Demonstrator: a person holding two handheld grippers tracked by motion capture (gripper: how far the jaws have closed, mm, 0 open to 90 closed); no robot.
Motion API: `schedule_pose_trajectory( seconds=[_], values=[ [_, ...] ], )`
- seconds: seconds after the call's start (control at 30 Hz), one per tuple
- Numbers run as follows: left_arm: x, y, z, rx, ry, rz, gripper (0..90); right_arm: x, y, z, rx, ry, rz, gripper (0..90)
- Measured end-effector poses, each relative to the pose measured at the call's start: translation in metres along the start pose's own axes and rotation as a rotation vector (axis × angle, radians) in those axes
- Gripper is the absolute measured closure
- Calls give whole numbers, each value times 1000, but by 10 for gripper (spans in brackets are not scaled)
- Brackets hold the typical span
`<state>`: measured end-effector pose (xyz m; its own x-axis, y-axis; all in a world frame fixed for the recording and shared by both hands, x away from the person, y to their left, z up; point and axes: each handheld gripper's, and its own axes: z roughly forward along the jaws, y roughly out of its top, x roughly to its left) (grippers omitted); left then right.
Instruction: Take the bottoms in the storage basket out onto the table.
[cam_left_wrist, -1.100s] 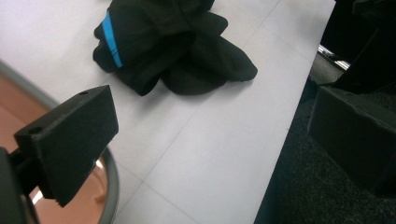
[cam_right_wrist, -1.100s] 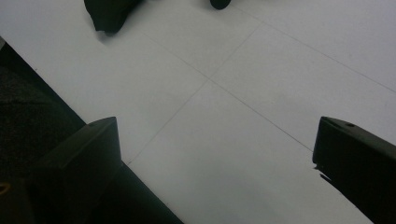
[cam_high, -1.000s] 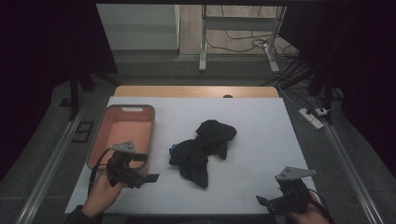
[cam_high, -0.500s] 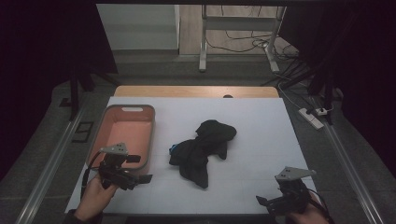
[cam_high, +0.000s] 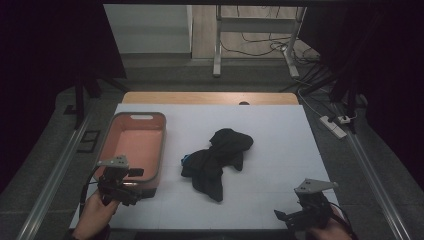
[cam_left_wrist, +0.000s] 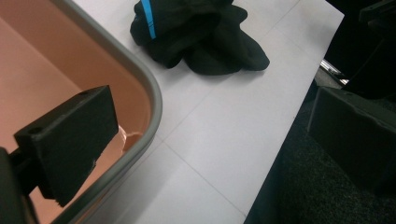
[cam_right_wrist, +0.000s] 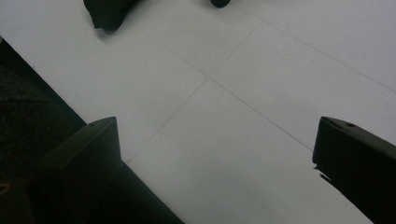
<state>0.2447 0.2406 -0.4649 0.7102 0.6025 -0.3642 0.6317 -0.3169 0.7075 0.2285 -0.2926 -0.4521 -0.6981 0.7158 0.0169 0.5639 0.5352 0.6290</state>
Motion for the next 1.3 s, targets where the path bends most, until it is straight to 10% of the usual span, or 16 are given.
schedule_pose_trajectory(
  seconds=[1.3],
  values=[
    [5, -43, -36, -33, 78, -77, 0, 1, 1, 1, 16, -1, -13, 13]
  ],
)
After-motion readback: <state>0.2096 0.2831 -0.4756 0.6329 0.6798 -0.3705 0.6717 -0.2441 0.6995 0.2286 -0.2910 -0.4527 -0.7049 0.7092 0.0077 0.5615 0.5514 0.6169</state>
